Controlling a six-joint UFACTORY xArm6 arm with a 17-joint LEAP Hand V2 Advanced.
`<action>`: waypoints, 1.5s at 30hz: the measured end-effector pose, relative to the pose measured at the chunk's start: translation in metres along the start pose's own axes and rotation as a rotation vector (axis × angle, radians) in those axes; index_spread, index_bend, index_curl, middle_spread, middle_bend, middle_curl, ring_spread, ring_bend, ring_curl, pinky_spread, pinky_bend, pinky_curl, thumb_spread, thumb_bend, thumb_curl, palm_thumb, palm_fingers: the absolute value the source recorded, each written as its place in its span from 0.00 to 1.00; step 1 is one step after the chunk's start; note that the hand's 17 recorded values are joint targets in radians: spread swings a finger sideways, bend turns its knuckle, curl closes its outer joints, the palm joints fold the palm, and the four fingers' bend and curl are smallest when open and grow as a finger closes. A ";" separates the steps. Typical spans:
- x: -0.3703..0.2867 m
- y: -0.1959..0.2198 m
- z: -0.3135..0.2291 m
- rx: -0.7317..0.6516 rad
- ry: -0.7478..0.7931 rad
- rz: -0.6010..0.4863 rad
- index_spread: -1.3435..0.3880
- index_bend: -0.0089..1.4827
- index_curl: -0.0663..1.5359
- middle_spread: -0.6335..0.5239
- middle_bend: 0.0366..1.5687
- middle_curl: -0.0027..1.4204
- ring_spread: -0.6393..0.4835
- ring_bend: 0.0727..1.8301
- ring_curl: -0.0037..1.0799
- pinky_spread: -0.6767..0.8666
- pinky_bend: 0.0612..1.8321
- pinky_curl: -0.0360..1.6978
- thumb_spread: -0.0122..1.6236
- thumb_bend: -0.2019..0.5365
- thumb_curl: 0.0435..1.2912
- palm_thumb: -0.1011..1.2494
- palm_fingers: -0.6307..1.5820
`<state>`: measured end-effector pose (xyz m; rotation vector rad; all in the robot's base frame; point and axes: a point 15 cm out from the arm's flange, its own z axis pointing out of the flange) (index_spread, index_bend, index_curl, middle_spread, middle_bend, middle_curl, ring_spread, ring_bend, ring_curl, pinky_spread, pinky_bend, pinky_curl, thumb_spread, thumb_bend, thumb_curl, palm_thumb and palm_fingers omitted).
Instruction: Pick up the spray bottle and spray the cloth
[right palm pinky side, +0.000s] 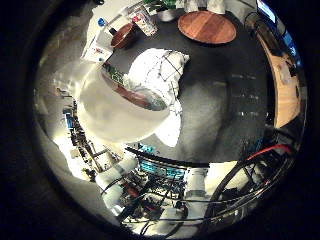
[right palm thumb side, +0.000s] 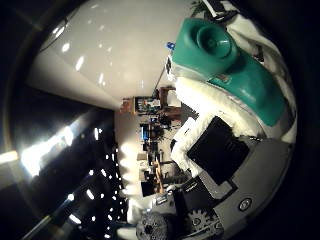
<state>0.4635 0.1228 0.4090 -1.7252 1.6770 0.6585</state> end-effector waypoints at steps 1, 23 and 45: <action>0.001 -0.001 0.000 0.004 0.003 -0.002 0.58 0.72 0.66 0.28 0.73 0.81 0.31 0.74 0.88 0.28 0.61 0.81 0.75 0.26 0.24 0.73 0.66; -0.057 -0.021 0.043 0.041 -0.036 -0.089 0.58 0.72 0.66 0.28 0.73 0.81 0.30 0.74 0.88 0.27 0.61 0.82 0.75 0.26 0.25 0.72 0.67; -0.176 -0.046 0.145 0.028 -0.229 -0.283 0.57 0.71 0.67 0.28 0.74 0.82 0.30 0.74 0.89 0.27 0.61 0.82 0.76 0.26 0.24 0.70 0.65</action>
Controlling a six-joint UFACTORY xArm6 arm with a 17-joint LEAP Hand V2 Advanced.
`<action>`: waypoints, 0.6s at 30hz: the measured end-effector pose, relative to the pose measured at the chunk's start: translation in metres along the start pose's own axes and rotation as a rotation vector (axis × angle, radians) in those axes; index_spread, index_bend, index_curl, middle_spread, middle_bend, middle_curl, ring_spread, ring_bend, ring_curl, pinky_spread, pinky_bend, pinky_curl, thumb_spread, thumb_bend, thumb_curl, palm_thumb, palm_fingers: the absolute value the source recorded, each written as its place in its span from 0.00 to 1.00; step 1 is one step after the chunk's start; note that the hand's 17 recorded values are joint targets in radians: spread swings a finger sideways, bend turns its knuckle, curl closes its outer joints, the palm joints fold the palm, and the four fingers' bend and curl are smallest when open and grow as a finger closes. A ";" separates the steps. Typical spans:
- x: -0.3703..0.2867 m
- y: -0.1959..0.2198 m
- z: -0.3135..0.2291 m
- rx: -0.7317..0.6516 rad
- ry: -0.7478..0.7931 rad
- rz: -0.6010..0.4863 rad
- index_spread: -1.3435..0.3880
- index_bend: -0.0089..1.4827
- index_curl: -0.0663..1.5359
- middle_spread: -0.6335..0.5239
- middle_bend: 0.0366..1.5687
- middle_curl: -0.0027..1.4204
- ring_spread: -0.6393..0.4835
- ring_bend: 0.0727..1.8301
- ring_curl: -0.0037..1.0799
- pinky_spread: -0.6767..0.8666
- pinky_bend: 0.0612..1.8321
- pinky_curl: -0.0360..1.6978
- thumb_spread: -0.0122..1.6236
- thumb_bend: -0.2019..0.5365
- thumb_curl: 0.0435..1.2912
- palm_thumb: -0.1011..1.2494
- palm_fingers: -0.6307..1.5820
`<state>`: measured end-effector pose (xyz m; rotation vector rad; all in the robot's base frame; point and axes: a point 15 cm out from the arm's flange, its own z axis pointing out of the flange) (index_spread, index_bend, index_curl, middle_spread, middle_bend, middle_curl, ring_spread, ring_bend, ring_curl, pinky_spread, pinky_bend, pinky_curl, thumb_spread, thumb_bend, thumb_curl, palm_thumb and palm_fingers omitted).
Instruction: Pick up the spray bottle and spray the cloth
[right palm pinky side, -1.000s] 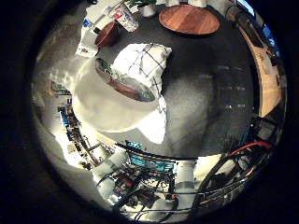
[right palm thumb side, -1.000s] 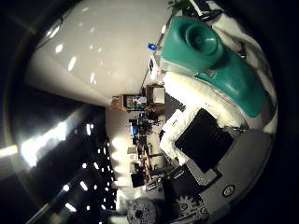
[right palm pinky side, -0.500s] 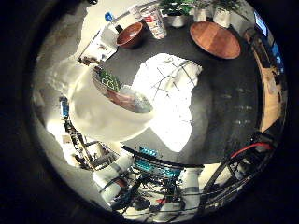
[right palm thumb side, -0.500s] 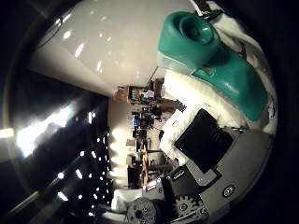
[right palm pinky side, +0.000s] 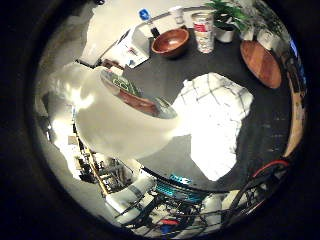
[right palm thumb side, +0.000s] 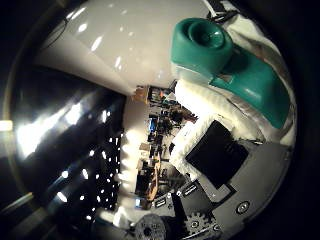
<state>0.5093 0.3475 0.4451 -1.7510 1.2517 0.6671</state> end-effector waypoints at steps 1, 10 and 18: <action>-0.003 -0.001 0.007 -0.007 -0.010 -0.013 0.57 0.71 0.67 0.28 0.74 0.82 0.30 0.74 0.89 0.27 0.61 0.82 0.76 0.26 0.24 0.70 0.65; -0.013 -0.003 0.060 -0.024 -0.087 -0.116 0.57 0.71 0.68 0.28 0.74 0.83 0.30 0.75 0.89 0.27 0.62 0.83 0.77 0.26 0.25 0.71 0.64; 0.009 0.004 0.107 -0.038 -0.075 -0.225 0.57 0.71 0.68 0.28 0.74 0.83 0.30 0.75 0.89 0.27 0.62 0.83 0.77 0.26 0.26 0.74 0.64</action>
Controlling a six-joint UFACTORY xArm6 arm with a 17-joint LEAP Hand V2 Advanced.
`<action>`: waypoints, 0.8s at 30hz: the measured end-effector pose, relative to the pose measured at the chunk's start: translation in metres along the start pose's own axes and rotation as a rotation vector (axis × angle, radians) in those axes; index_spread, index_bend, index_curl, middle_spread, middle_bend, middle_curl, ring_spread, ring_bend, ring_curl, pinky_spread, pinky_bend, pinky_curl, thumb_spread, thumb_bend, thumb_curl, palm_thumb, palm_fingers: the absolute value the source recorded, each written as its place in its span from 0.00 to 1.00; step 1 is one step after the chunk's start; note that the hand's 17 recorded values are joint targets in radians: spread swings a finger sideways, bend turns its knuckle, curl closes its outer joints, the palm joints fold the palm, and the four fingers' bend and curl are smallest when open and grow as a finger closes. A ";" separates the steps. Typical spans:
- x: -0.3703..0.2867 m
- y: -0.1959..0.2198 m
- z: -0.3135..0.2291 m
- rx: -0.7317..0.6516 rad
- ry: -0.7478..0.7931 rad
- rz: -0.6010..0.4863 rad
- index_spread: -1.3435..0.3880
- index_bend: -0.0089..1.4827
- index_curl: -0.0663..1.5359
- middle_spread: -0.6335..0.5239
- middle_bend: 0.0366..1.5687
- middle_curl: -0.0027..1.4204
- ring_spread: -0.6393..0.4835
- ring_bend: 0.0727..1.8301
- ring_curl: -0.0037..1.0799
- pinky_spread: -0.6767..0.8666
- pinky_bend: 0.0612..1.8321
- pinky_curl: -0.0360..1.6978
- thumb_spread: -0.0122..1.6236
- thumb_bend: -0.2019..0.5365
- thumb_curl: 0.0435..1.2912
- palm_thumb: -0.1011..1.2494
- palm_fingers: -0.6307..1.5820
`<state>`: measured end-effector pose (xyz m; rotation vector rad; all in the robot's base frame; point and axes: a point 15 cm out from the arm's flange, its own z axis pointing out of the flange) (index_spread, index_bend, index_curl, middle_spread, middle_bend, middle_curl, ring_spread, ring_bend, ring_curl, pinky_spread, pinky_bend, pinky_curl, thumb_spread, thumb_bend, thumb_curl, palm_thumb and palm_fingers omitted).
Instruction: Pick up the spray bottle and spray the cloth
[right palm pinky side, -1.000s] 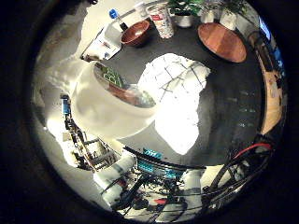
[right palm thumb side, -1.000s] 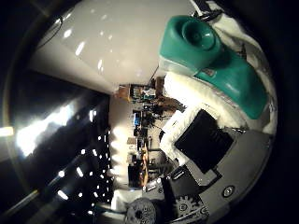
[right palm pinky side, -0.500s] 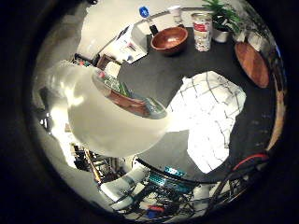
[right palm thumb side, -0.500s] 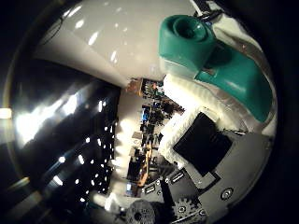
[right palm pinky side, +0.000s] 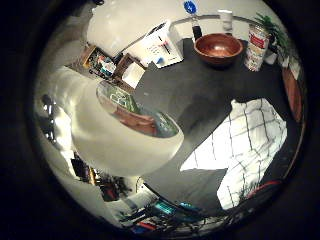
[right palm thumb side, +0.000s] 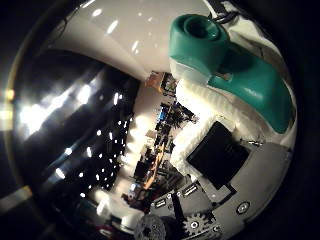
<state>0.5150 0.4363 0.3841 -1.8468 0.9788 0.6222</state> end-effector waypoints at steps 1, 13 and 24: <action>0.004 0.002 0.004 -0.006 0.001 0.002 0.57 0.71 0.68 0.28 0.74 0.83 0.30 0.75 0.89 0.27 0.62 0.83 0.77 0.26 0.26 0.74 0.64; 0.043 0.019 0.042 -0.042 0.025 -0.064 0.57 0.70 0.69 0.27 0.73 0.82 0.31 0.76 0.89 0.27 0.63 0.81 0.77 0.26 0.27 0.73 0.64; 0.038 0.010 0.057 -0.046 0.015 -0.106 0.57 0.70 0.68 0.27 0.74 0.82 0.31 0.75 0.88 0.27 0.64 0.80 0.77 0.26 0.28 0.74 0.64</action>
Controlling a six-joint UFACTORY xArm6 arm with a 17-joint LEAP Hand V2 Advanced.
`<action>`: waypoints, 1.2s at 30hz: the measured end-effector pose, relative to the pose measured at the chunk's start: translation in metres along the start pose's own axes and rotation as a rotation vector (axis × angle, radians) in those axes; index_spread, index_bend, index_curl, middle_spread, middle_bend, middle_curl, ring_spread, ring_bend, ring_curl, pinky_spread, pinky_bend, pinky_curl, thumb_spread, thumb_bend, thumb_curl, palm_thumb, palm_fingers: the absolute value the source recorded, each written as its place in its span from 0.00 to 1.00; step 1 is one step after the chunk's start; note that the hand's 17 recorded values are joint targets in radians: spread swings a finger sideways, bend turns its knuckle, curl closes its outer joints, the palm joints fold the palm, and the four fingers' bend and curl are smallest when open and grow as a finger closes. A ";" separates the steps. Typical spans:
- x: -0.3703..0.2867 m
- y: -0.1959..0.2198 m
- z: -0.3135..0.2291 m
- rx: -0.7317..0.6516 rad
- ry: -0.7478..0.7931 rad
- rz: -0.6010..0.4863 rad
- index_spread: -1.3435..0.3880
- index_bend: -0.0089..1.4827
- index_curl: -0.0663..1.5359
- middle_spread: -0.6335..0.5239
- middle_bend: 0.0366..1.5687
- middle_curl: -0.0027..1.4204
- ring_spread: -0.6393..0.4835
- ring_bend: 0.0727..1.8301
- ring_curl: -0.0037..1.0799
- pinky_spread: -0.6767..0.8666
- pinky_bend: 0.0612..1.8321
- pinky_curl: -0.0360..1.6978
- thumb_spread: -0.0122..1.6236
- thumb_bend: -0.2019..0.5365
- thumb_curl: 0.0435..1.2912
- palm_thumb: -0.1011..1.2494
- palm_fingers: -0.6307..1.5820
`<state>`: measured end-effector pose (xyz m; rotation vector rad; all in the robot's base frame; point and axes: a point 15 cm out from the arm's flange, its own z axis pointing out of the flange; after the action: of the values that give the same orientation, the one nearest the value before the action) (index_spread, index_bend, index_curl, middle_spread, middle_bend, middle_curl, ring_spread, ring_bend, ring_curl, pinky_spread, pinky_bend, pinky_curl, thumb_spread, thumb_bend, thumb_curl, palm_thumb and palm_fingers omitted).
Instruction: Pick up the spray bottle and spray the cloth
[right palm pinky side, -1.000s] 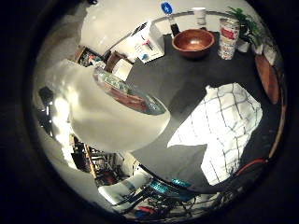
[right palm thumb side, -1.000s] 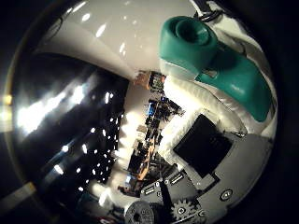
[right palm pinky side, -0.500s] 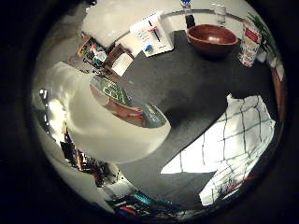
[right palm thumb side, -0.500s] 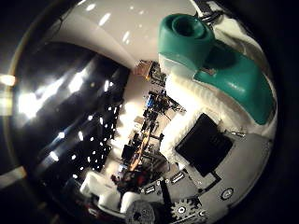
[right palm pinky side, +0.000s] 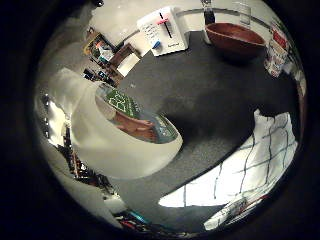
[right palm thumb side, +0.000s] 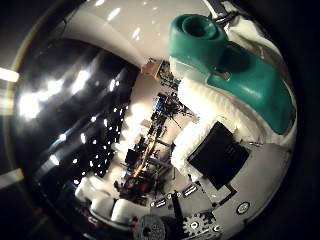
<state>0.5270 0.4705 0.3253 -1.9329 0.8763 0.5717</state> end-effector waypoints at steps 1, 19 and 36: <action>0.001 0.000 -0.001 0.001 0.001 0.001 0.57 0.70 0.68 0.27 0.74 0.82 0.31 0.75 0.88 0.27 0.64 0.80 0.77 0.26 0.28 0.74 0.64; 0.007 0.010 0.008 -0.026 -0.004 0.022 0.56 0.62 0.67 0.29 0.71 0.79 0.32 0.73 0.83 0.25 0.60 0.72 0.77 0.25 0.27 0.71 0.64; -0.005 0.026 -0.009 -0.116 -0.038 0.081 0.56 0.35 0.59 0.41 0.59 0.57 0.43 0.48 0.56 0.42 0.18 0.52 0.73 0.24 0.25 0.62 0.41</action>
<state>0.5041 0.4560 0.3191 -1.9911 0.9184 0.7190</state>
